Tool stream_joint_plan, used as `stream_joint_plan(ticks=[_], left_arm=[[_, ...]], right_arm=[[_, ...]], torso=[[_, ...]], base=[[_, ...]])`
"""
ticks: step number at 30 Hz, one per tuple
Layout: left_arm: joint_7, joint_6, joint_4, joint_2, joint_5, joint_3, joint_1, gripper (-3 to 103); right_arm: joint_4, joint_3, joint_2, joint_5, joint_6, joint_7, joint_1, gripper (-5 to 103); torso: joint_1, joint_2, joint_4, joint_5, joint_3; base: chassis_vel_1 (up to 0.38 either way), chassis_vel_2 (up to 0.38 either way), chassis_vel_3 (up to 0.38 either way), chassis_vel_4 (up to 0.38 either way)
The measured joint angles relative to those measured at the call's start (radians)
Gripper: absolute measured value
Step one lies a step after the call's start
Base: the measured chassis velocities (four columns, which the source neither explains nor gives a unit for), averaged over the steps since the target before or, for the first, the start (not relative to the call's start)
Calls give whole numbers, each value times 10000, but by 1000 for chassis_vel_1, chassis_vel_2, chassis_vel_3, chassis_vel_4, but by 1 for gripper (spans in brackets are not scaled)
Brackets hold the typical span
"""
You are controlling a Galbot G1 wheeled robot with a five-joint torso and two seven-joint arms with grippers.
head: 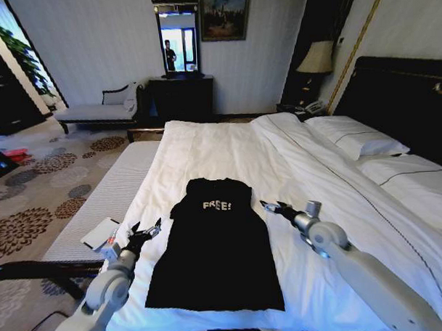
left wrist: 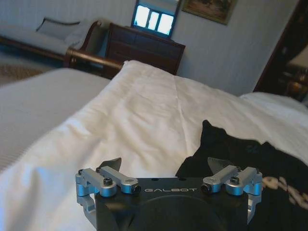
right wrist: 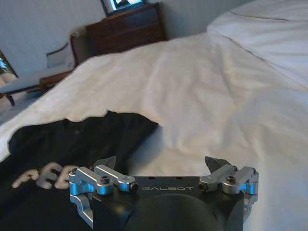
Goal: Fold the clothes on the bed.
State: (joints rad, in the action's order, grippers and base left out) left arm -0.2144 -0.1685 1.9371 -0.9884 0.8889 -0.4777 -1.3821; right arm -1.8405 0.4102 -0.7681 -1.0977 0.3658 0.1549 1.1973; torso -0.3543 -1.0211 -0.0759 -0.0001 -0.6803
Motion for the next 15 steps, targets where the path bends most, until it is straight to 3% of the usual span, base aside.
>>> stream_joint_plan(ticks=[4,15], left_arm=[[174,-60,-723,-268,532,244,882,100],[424,-145,-2813,-418,479,1457,2923,100]], right_arm=[[-147,448,-24,38,15,1,572,100],[-322,490,-88,-11,132,216,683,100]], torso=[[0,0,6,2,0],[-1,0,4,0,-1]], base=[[0,0,0,0],[0,0,0,0]])
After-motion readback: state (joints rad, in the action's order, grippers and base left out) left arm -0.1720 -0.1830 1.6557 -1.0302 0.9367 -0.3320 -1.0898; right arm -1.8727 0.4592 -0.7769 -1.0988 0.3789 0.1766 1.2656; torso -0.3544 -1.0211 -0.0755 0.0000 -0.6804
